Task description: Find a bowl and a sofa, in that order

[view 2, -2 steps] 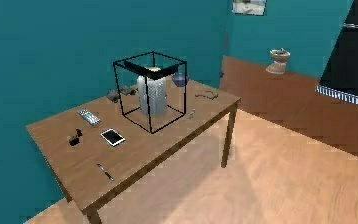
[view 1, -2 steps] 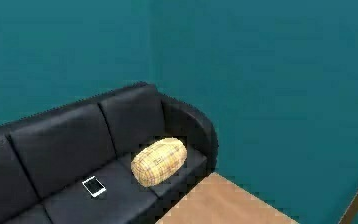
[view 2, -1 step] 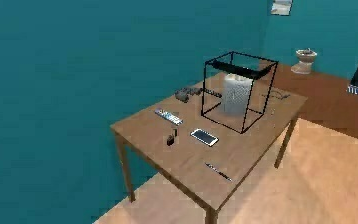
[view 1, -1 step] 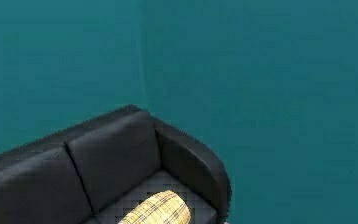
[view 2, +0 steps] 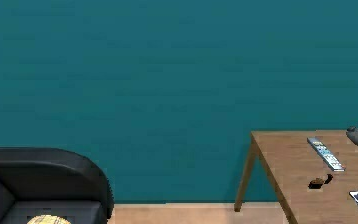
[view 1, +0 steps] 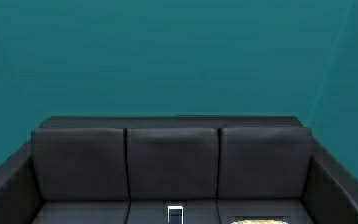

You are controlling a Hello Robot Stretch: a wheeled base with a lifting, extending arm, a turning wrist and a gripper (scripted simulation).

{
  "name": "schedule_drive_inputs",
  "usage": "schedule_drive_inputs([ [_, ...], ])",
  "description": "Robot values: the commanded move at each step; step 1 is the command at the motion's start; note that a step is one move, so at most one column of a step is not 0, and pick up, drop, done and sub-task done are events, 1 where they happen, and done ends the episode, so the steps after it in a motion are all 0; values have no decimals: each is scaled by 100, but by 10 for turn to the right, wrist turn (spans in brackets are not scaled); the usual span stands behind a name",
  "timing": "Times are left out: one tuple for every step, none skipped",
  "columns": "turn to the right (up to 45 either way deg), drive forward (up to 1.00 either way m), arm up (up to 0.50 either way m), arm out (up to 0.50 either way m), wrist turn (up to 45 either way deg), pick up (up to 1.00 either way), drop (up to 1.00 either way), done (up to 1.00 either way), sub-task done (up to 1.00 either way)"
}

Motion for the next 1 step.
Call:
schedule_drive_inputs([
  [0, 0, 0, 0, 0, 0, 0, 100, 0],
])
